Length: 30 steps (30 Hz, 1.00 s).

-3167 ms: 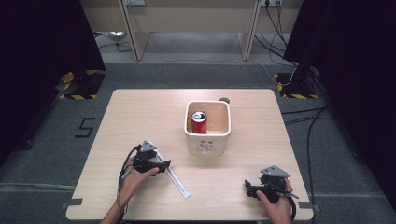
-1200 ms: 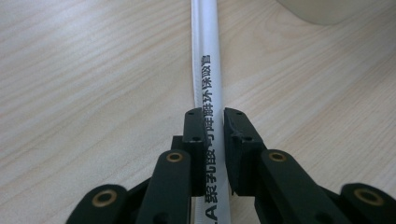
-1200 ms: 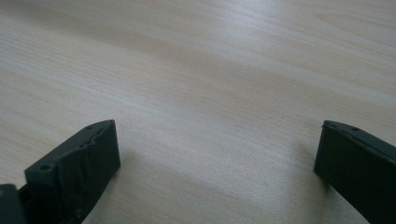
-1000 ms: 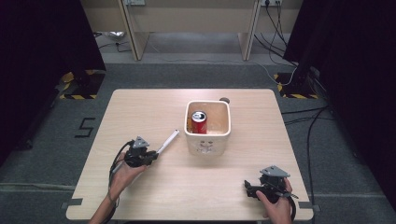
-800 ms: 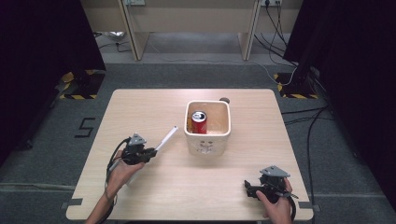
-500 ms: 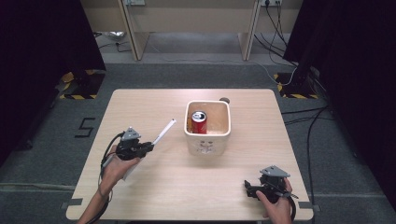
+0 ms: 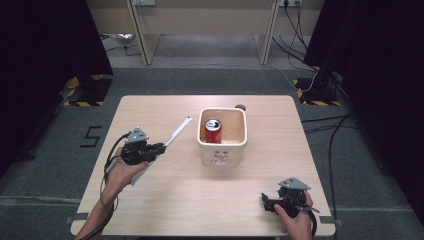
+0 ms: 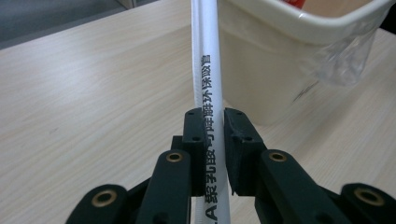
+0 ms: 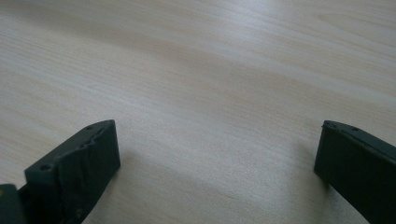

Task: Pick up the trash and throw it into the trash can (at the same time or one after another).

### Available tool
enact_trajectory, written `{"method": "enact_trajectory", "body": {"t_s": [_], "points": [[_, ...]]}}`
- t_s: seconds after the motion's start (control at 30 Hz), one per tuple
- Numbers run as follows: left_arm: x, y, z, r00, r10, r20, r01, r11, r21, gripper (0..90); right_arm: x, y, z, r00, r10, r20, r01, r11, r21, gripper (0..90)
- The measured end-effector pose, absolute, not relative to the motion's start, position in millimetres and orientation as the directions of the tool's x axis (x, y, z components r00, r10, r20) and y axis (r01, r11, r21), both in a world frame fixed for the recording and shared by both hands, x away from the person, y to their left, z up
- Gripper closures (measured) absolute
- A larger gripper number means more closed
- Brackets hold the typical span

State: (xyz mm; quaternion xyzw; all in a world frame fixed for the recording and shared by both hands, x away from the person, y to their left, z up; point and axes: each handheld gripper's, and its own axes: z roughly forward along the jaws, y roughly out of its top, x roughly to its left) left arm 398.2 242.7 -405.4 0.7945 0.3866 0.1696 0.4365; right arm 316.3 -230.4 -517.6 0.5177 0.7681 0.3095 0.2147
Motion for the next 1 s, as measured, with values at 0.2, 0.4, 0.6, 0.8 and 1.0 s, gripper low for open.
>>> {"method": "enact_trajectory", "body": {"t_s": [0.2,0.4,0.6,0.8,1.0], "points": [[400,235,-386,0.663,0.748,-0.040,0.433,-0.339,0.835,78.9,316,-230,-518,-0.372,0.928,-0.009,0.662,0.272,0.698,0.2],[402,222,-370,0.696,0.717,-0.049,0.409,-0.339,0.847,78.9,316,-230,-518,-0.371,0.928,-0.010,0.662,0.272,0.699,0.2],[406,204,-357,0.729,0.684,-0.037,0.379,-0.358,0.853,78.9,316,-230,-518,-0.373,0.928,-0.010,0.660,0.273,0.700,0.2],[411,183,-347,0.754,0.656,-0.033,0.356,-0.365,0.860,78.9,316,-230,-518,-0.373,0.928,-0.012,0.660,0.274,0.700,0.2],[417,163,-339,0.777,0.629,-0.032,0.336,-0.370,0.866,78.9,316,-230,-518,-0.385,0.923,-0.010,0.657,0.282,0.699,0.3]]}}
